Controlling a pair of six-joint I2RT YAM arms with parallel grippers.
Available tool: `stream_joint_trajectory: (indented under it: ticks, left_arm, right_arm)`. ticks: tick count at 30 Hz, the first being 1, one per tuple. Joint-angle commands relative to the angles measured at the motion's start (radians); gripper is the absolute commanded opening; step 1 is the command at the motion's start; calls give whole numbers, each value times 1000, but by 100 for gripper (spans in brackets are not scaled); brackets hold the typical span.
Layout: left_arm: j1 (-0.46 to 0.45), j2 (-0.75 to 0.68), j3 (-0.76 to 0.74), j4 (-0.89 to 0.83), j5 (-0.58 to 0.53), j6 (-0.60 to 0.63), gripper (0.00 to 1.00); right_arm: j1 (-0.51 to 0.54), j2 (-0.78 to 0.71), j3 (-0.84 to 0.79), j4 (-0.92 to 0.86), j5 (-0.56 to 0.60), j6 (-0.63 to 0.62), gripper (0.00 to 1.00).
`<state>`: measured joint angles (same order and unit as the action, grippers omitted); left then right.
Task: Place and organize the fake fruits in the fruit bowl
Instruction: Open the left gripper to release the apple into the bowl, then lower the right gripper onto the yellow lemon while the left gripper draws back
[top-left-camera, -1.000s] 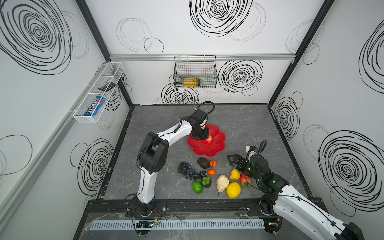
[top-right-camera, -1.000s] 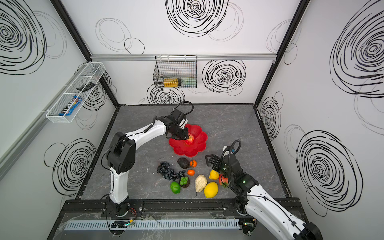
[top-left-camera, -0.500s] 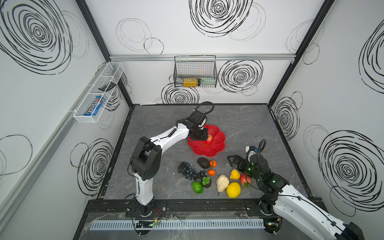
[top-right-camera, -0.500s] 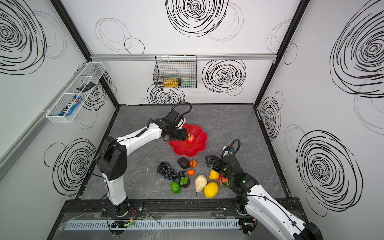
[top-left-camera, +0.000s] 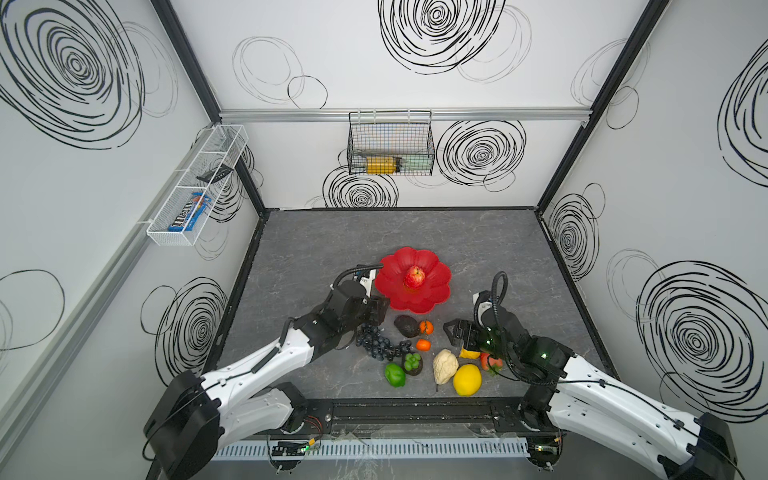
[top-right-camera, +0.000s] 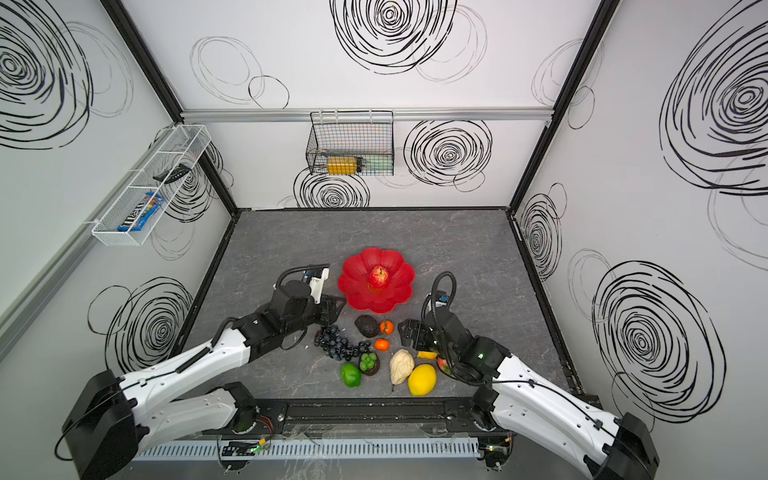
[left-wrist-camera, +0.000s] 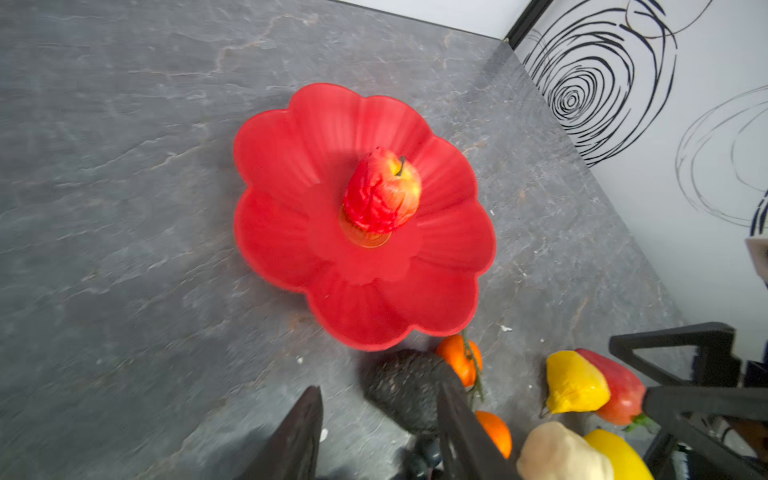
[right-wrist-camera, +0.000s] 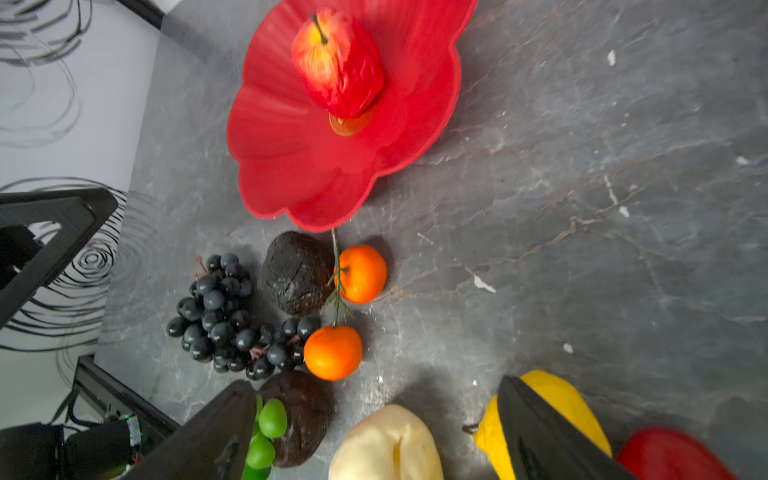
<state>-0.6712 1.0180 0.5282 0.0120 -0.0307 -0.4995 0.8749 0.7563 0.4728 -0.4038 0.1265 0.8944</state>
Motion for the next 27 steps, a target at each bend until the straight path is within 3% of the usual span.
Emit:
stream_joint_trajectory:
  ticks: [1, 8, 18, 27]
  left_arm:
    - [11, -135, -113, 191, -89, -3, 52]
    - [21, -310, -282, 243, -115, 52, 61]
    - [34, -349, -318, 257, -110, 67, 65]
    - [43, -361, -319, 252, -87, 67, 67]
  right_arm:
    - [76, 17, 43, -157, 95, 78, 94]
    - [206, 78, 144, -360, 156, 222, 93]
    - [355, 65, 137, -555, 165, 562, 90]
    - [376, 21, 58, -517, 86, 629, 90]
